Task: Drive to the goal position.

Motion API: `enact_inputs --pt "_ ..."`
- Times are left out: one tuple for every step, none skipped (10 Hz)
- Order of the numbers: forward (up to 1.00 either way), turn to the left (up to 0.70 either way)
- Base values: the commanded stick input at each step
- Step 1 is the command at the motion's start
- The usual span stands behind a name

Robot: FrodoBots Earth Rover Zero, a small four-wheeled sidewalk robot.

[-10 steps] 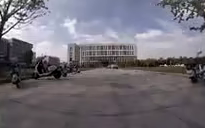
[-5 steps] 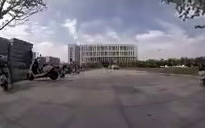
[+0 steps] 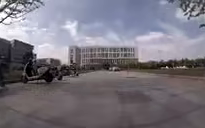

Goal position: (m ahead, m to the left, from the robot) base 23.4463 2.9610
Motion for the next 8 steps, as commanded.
enact_inputs --pt "1.0 -0.15" --pt "1.0 -0.33" --pt "1.0 -0.34" --pt "1.0 -0.35" --pt "1.0 -0.36" --pt "1.0 -0.38" --pt "1.0 -0.25" --pt "1.0 0.0"
